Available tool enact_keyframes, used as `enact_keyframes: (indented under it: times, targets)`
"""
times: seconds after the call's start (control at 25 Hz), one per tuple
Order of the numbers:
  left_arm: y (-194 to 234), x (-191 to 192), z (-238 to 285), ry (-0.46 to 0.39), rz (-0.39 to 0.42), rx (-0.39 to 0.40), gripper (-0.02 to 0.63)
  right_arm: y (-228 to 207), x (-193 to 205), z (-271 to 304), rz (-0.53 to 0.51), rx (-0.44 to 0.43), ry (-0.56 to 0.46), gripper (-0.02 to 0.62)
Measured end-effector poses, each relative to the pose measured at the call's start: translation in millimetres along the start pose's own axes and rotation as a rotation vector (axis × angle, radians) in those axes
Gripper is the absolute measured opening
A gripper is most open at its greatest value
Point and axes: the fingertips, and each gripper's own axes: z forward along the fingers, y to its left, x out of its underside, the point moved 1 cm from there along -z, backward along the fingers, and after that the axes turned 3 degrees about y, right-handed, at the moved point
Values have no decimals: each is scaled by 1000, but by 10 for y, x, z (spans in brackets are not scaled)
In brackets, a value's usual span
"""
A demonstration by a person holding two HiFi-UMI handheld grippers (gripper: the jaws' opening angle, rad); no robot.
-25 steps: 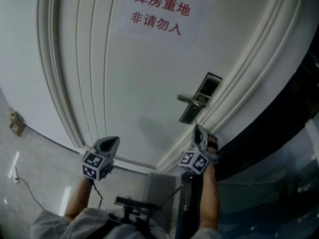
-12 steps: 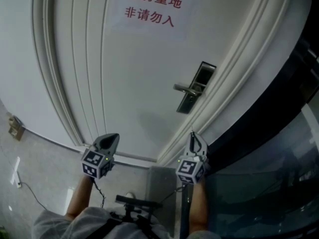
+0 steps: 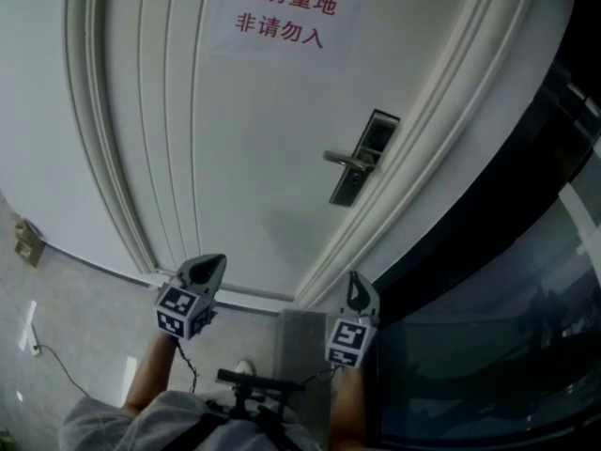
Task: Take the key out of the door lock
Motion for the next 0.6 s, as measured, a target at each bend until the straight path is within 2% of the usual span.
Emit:
enact_keyframes:
  times: [0.2,0.6]
  targets:
    - [-124,98,-83,10,17,16,-8,99,125,-285,108,3,-2,21]
    - [-383,160,-278,4,44,47,-8,252,288,-729,191,-22,1,21]
